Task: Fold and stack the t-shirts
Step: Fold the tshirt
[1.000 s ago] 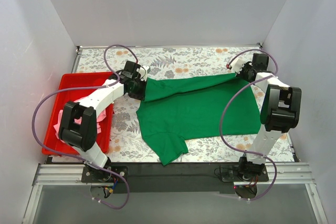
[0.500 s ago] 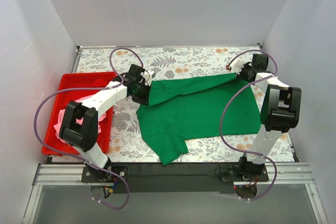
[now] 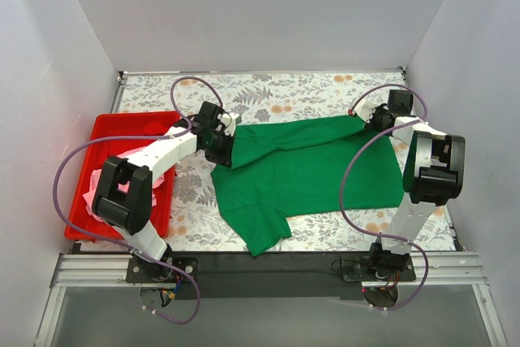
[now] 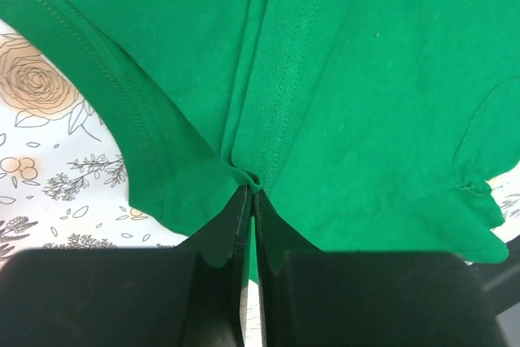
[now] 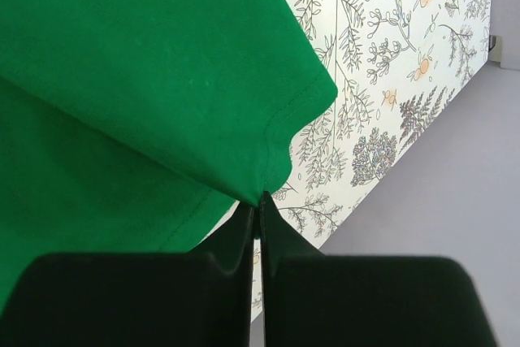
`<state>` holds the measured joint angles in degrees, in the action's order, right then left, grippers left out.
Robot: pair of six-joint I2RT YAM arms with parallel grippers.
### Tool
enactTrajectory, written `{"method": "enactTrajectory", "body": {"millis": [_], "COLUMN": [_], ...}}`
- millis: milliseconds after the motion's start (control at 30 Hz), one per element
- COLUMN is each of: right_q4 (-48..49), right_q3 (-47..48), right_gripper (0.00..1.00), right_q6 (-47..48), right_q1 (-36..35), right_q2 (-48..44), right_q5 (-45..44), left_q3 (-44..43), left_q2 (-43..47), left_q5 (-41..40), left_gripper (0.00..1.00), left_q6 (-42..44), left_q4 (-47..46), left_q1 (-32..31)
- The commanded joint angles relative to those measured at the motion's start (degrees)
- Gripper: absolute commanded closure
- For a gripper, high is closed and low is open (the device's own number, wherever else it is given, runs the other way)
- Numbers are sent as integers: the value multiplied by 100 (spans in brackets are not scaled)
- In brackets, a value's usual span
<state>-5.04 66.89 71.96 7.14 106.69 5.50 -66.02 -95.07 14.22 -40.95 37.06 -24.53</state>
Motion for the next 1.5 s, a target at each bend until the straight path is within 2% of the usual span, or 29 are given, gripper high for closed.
{"method": "enactTrajectory", "body": {"millis": [0, 167, 267, 300, 367, 400, 433, 467, 500, 533, 633, 767, 800, 933, 1033, 1100, 1233, 1300, 1467], "right_q4": [38, 38, 29, 20, -137, -234, -321, -549, -647, -761, -1244, -1991, -2175, -2808, -2862, -2854, -2845, -2854, -2854], "right_q3": [43, 52, -1, -27, -27, -27, 42, 104, 166, 253, 727, 1720, 2235, 3274, 3584, 3629, 3769, 3901, 4130], "right_gripper": [99, 99, 90, 80, 70, 60, 55, 36, 29, 28, 28, 33, 38, 55, 60, 63, 65, 66, 66], "right_q6": [142, 186, 213, 239, 230, 213, 178, 152, 90, -6, -418, -1147, -1341, -2027, -2327, -2371, -2564, -2626, -2784], "right_q1": [42, 42, 42, 51, 86, 95, 95, 104, 104, 104, 104, 104, 95, 60, 7, -54, -142, -177, -256], "right_q2": [-61, 0, -26, -87, -192, -306, -351, -429, -456, -465, -395, 78, 384, 1133, 1476, 1625, 1898, 2074, 2417], "right_q5": [-92, -172, -233, -225, -137, -15, 39, 135, 188, 249, 504, 794, 873, 901, 830, 760, 637, 576, 374], "left_q3": [19, -25, -139, -252, -472, -847, -1069, -1297, -1569, -1972, -2475, -2828, -2916, -3171, -3268, -3312, -3373, -3453, -3435], "left_q2": [67, 32, -12, 14, 76, 41, -116, -265, -432, -582, -1144, -1681, -1908, -2305, -2524, -2630, -2824, -3000, -3158], "left_q5": [222, 353, 625, 730, 1116, 1205, 1345, 1416, 1434, 1443, 1303, 1128, 988, 636, 608, 495, 231, 99, 107], "left_gripper": [100, 100, 92, 84, 75, 68, 65, 64, 64, 64, 66, 67, 67, 72, 76, 81, 83, 83, 73], "left_q6": [8, 60, 175, 227, 289, 272, 185, 132, 70, 35, -79, -264, -360, -572, -616, -651, -599, -546, -353], "left_q4": [64, 108, 319, 407, 451, 469, 495, 539, 644, 680, 619, 496, 400, 101, -49, -76, -146, -85, -111], "left_q1": [-69, -122, -122, -96, 53, 332, 518, 911, 1081, 1230, 1539, 1627, 1627, 1654, 1654, 1662, 1662, 1662, 1654]}}
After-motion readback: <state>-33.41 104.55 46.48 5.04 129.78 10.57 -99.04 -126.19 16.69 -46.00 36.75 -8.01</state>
